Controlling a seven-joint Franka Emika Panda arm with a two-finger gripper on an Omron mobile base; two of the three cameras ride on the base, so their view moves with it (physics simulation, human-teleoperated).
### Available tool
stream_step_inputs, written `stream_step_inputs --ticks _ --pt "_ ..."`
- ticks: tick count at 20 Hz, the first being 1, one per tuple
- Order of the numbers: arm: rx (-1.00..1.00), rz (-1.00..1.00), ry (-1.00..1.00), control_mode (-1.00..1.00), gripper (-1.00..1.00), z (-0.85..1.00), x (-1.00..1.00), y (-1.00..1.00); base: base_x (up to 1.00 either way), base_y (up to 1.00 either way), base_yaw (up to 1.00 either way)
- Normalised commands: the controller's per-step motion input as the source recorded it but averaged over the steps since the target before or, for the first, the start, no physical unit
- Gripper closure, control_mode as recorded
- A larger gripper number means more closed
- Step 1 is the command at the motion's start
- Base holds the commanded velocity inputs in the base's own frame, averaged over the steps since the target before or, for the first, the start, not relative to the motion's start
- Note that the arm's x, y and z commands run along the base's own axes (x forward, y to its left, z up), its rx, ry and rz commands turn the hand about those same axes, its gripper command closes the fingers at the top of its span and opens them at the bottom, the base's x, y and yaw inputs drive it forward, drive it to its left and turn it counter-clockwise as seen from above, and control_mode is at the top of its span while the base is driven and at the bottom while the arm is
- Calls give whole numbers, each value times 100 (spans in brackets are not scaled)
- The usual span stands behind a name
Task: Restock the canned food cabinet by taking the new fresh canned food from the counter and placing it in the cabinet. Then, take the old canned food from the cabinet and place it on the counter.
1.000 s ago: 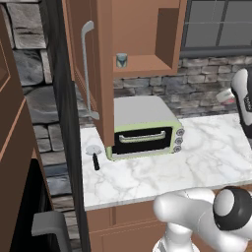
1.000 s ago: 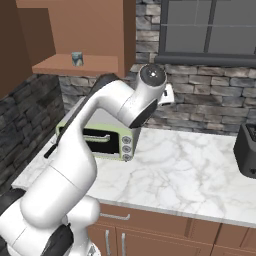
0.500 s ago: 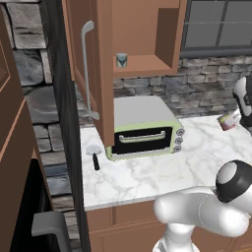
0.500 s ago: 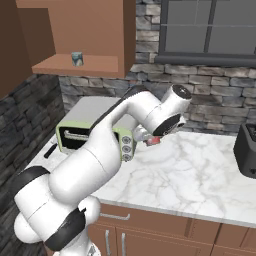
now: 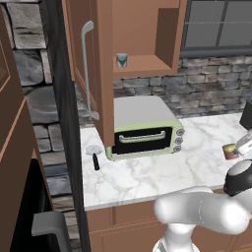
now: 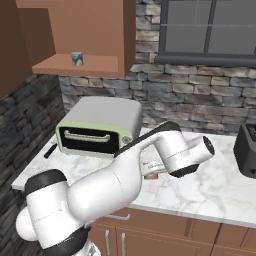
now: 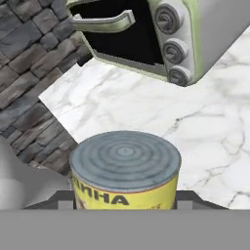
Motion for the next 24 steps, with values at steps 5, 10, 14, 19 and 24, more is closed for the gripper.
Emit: stream_step_inputs --ticks 5,10,14,19,24 --pt "43 0 0 -100 100 -56 -25 17 0 0 0" --pt "9 0 -9 -100 100 -25 2 52 0 0 0" --pt "0 0 -12 -100 100 -7 38 35 0 0 0" --pt "0 0 -20 -100 100 -3 37 20 0 0 0" --pt "-3 0 -23 -100 100 -22 15 20 0 0 0"
